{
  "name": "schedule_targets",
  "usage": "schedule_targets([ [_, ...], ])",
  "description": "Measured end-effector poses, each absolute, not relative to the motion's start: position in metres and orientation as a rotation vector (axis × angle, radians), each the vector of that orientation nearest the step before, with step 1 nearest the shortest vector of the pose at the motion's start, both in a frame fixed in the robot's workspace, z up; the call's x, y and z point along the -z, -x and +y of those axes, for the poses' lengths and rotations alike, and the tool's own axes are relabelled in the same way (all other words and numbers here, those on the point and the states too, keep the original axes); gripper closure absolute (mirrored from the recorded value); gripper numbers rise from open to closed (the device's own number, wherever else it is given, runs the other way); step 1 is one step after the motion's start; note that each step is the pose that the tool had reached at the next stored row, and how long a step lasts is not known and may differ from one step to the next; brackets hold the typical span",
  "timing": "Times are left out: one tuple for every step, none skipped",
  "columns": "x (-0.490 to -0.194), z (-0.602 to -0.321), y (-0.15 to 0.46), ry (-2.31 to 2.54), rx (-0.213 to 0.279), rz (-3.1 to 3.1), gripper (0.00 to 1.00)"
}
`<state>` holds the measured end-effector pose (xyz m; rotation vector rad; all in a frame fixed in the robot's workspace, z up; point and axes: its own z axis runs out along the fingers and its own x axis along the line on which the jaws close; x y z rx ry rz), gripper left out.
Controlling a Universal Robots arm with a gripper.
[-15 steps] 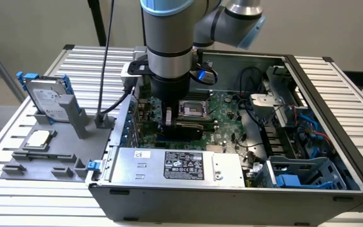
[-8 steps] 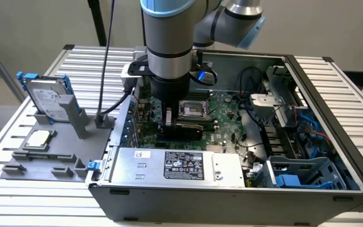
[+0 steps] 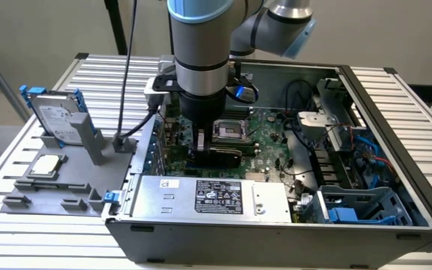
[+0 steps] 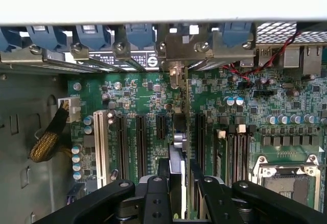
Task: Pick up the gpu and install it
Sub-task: 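Insert the gpu into the slot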
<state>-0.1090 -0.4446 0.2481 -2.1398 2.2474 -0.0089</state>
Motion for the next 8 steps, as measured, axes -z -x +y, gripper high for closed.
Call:
schedule_targets([
  [-0.2478, -0.4446, 0.1090, 2.140, 0.009, 2.248, 0.74],
  [-0.2475, -0.4447, 0.1090, 2.140, 0.009, 2.248, 0.74],
  [-0.2474, -0.4447, 0.1090, 2.140, 0.009, 2.248, 0.74],
  [-0.2473, -0.4446, 0.1090, 2.140, 0.009, 2.248, 0.74],
  [-0.2471, -0.4445, 0.1091, 2.139, 0.008, 2.248, 0.74],
  [-0.2462, -0.4444, 0.1091, 2.138, 0.007, 2.246, 0.73],
  [-0.2465, -0.4444, 0.1090, 2.138, 0.008, 2.247, 0.67],
  [-0.2468, -0.4445, 0.1090, 2.139, 0.009, 2.247, 0.67],
])
